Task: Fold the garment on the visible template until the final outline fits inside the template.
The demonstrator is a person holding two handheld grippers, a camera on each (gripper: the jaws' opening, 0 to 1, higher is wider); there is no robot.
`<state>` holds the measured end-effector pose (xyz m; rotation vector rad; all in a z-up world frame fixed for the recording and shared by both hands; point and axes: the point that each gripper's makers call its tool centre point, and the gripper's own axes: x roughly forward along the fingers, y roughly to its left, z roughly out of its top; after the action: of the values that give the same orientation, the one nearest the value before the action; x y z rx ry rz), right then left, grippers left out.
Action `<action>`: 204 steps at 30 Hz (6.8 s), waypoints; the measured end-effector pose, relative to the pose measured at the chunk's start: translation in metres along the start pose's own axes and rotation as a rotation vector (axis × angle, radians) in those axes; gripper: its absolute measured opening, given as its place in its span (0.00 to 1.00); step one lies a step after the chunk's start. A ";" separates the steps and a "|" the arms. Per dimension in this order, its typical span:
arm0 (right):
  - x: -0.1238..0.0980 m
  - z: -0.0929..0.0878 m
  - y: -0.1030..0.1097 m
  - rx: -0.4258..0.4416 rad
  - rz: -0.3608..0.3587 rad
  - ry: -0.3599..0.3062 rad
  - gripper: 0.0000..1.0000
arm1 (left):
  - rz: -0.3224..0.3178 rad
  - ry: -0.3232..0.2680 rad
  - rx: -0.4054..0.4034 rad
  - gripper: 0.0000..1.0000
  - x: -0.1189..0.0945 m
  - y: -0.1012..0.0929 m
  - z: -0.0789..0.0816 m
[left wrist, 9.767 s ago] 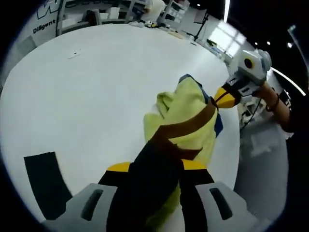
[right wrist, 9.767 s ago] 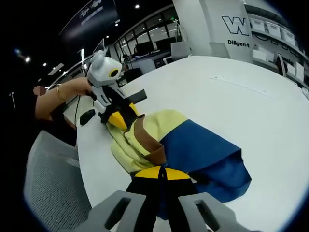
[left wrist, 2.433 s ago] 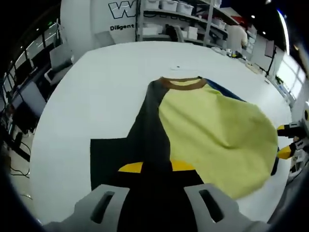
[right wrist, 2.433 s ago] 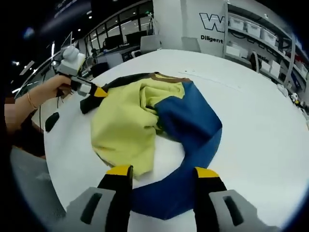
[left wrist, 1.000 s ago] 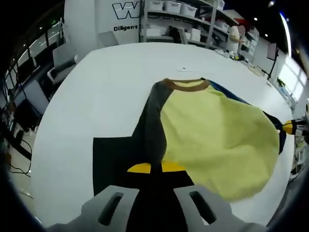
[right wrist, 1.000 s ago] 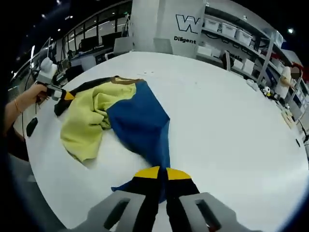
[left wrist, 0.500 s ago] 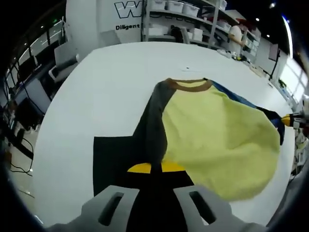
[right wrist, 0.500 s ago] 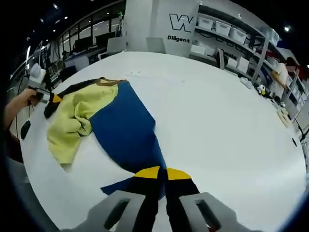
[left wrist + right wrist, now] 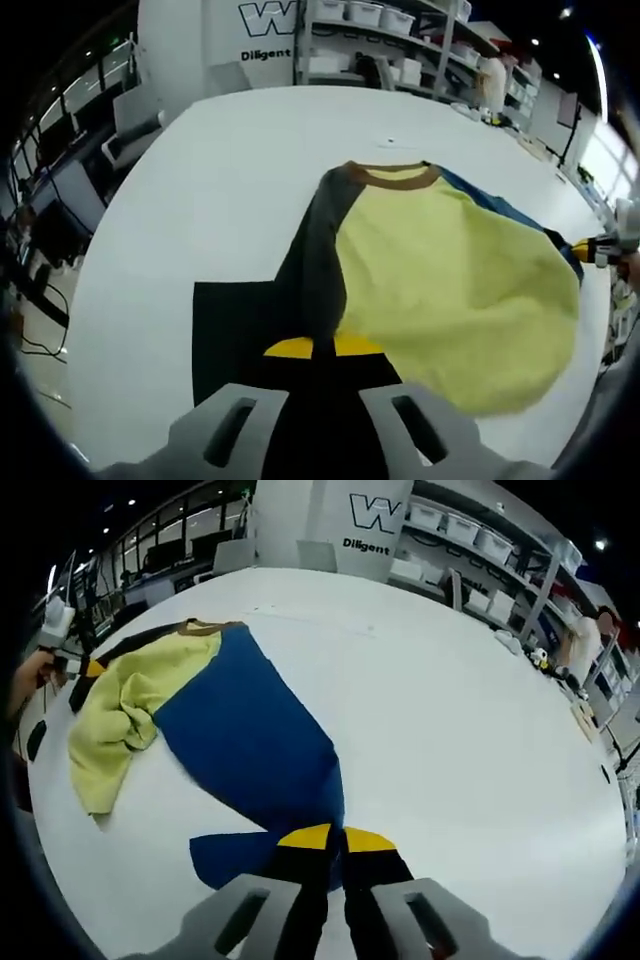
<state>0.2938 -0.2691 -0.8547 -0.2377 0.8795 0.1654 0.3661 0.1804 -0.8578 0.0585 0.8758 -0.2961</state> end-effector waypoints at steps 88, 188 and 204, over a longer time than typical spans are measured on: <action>-0.053 -0.007 0.011 -0.095 0.020 -0.121 0.00 | 0.000 -0.002 -0.008 0.01 -0.003 -0.002 -0.003; -0.017 0.029 -0.018 0.186 0.109 -0.242 0.69 | -0.061 -0.020 0.085 0.74 -0.033 -0.028 -0.001; -0.040 0.041 0.102 -0.015 0.384 -0.271 0.78 | -0.121 -0.035 0.139 0.91 -0.056 -0.059 -0.016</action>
<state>0.2746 -0.1622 -0.8126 -0.0550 0.6464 0.5495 0.3042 0.1399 -0.8206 0.1289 0.8248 -0.4694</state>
